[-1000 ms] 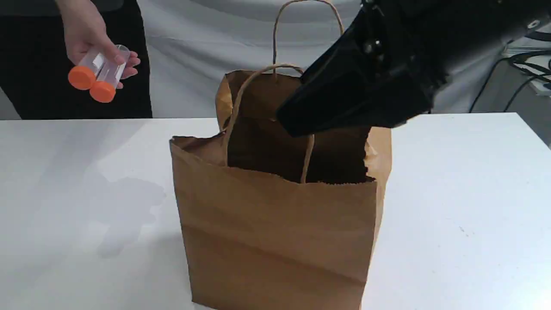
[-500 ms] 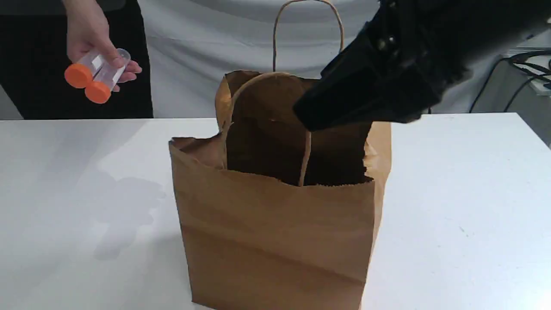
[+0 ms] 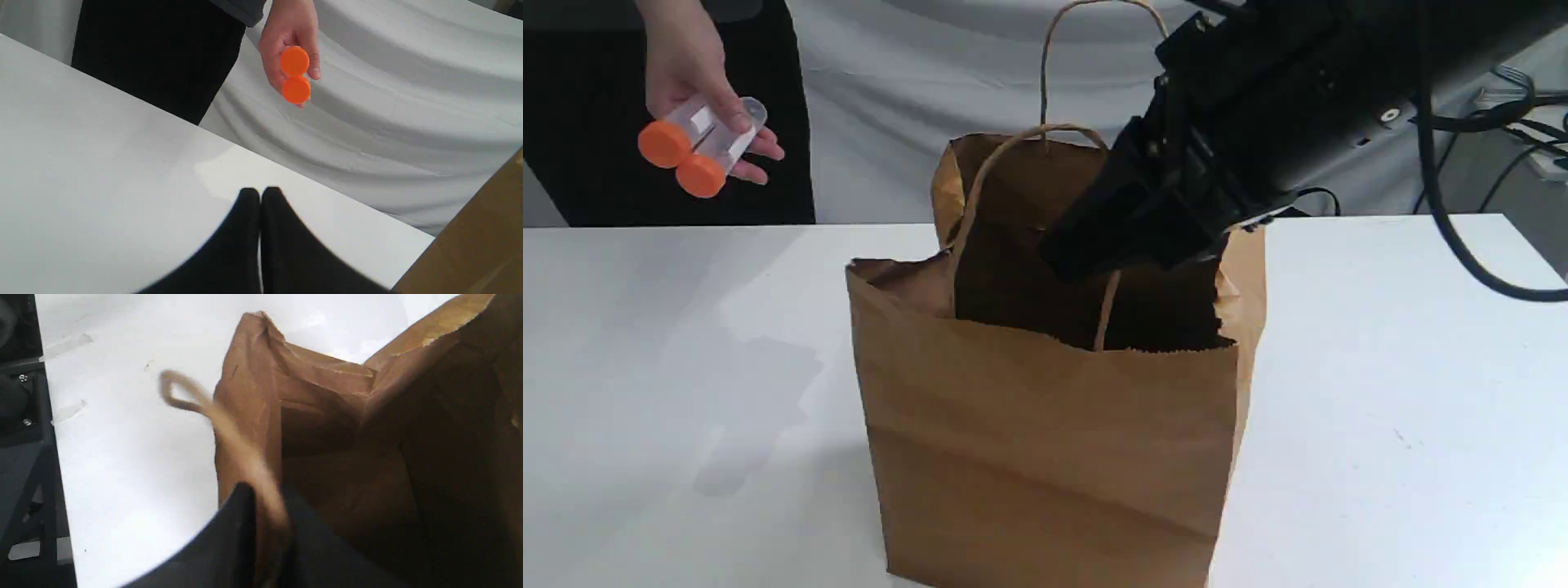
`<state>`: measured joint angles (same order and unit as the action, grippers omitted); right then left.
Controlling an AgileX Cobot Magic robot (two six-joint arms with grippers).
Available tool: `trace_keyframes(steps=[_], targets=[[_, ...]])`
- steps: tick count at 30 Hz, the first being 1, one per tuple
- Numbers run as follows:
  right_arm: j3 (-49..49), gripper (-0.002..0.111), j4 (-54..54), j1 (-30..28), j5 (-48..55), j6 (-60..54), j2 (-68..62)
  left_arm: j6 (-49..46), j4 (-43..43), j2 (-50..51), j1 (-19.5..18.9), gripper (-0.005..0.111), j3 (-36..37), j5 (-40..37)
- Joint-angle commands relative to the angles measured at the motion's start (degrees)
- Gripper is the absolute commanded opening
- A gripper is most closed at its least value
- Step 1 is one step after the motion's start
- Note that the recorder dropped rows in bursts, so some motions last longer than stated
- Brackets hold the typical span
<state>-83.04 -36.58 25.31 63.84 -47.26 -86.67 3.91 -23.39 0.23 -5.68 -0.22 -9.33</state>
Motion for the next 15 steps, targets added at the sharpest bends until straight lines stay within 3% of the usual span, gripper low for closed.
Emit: trace_keyframes(steps=[1, 6, 11, 15], targets=[[-0.37, 0.000, -0.43, 0.10, 0.52, -0.51, 0.44, 0.46, -1.80, -0.23, 0.33, 0.000, 0.22, 0.58], [-0.37, 0.000, -1.54, 0.10, 0.89, -0.38, 0.44, 0.36, -7.83, -0.23, 0.33, 0.000, -1.85, -1.56], [-0.37, 0.000, -2.07, 0.10, 0.89, -0.38, 0.44, -4.54, -7.73, -0.23, 0.33, 0.000, -14.71, -7.67], [-0.37, 0.000, -2.07, 0.10, 0.89, -0.38, 0.44, -10.10, -7.73, 5.60, 0.33, 0.000, -25.03, -10.67]])
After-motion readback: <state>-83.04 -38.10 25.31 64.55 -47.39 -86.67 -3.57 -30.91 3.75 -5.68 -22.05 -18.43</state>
